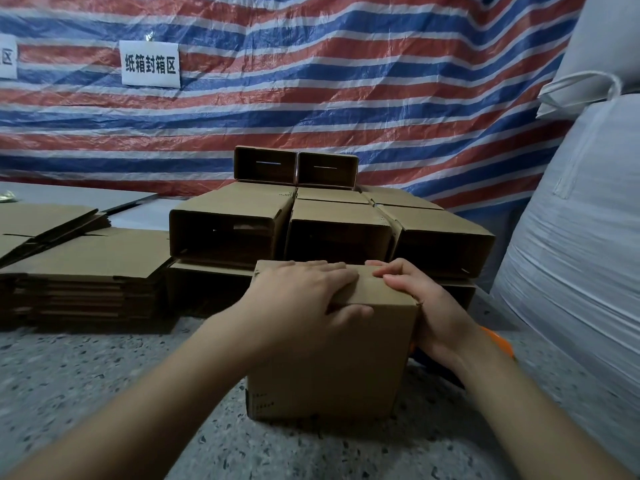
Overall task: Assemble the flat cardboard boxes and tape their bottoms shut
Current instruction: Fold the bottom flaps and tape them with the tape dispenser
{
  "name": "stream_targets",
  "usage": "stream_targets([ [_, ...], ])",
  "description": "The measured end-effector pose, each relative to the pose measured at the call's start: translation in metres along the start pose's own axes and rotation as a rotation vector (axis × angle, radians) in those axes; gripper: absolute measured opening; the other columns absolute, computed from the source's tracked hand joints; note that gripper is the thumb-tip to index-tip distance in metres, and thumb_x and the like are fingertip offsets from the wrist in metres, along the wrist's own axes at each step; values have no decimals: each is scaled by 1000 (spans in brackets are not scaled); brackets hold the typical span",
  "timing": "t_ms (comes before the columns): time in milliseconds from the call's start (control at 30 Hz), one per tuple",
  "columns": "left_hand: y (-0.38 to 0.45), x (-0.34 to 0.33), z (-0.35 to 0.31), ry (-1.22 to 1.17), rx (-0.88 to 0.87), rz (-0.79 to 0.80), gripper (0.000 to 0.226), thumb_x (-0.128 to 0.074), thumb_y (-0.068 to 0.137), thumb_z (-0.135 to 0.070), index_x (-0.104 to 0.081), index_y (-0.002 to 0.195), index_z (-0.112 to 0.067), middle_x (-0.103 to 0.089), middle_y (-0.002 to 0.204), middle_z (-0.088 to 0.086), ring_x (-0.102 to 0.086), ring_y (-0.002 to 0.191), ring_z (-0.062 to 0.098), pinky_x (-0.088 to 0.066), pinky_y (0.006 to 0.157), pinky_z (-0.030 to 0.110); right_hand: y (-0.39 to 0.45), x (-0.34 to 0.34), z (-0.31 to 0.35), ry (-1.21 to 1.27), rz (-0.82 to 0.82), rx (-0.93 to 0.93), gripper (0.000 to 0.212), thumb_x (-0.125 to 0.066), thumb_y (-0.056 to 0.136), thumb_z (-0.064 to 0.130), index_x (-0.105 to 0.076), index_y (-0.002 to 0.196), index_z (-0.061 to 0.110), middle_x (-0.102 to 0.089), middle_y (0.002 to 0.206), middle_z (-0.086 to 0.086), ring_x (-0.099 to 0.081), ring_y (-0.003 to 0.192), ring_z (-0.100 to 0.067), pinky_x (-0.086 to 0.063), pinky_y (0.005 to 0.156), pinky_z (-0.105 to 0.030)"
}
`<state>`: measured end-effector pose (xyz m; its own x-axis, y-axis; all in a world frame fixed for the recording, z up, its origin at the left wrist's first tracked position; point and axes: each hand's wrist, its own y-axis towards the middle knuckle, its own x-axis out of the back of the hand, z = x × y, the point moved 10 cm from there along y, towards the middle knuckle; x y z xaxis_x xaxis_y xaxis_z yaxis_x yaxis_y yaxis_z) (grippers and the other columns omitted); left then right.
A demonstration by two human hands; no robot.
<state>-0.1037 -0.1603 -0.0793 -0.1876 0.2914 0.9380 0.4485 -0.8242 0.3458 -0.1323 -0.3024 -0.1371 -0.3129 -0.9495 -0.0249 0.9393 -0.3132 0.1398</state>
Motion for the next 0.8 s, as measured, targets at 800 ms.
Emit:
stream_targets([
  [800, 2, -6, 3, -2, -37, -47, 87, -3, 75, -80, -25, 150, -43, -31, 155, -21, -26, 144, 3, -30, 113, 32, -16, 132, -40, -1438, -399, -164, 51, -47, 93, 69, -62, 81, 22, -62, 70, 2, -61, 64, -11, -41, 54, -28],
])
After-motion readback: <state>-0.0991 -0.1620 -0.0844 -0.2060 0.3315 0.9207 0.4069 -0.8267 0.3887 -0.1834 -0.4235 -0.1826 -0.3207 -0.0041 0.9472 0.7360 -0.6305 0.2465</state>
